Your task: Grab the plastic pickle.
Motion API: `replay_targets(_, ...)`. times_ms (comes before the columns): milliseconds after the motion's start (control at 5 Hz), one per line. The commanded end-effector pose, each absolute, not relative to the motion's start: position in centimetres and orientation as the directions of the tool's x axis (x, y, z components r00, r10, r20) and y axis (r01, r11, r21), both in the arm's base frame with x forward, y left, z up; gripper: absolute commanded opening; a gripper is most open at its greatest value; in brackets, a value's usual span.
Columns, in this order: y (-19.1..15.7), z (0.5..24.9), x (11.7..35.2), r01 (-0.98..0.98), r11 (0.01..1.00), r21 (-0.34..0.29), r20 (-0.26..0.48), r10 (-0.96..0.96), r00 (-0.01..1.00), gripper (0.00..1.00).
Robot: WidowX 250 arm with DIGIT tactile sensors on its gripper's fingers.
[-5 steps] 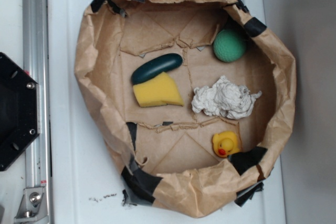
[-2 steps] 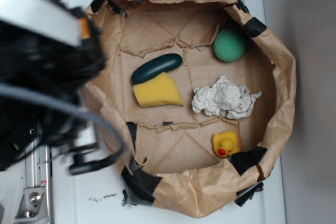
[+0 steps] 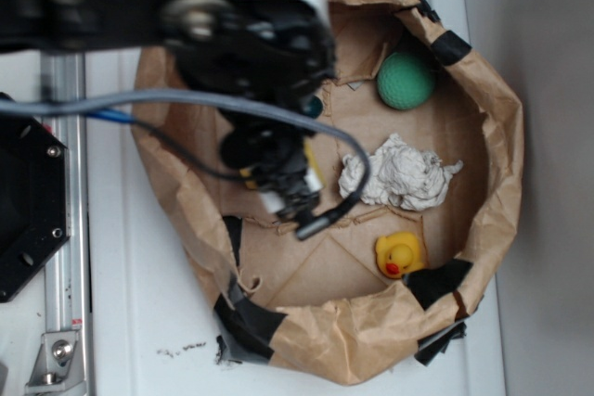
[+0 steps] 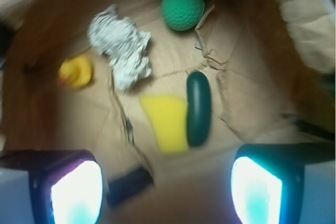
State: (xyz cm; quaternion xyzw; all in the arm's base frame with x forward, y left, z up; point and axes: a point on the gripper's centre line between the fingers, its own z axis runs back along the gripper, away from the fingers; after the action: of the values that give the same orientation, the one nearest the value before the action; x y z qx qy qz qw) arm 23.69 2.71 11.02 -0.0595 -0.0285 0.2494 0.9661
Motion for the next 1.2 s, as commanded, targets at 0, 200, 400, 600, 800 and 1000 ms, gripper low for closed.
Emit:
replay_targets(0,9.1,5.9,25.1,-0.652,0.758,-0.026,0.016,0.652,0.758,1.00)
replay_targets(200,9.8,3.1,25.2,-0.644,0.765,0.001,-0.033,0.644,0.764,1.00)
replay_targets(400,10.0,1.4,25.7,-0.621,0.783,0.013,-0.074,0.621,0.781,1.00)
replay_targets(600,8.6,0.8,25.4,-0.578,0.815,0.046,-0.067,0.579,0.812,0.00)
replay_targets(800,7.4,1.6,25.0,-0.553,0.832,0.040,-0.048,0.555,0.831,0.00)
replay_targets(1000,6.8,2.1,24.8,-0.536,0.842,0.054,-0.031,0.538,0.842,0.00)
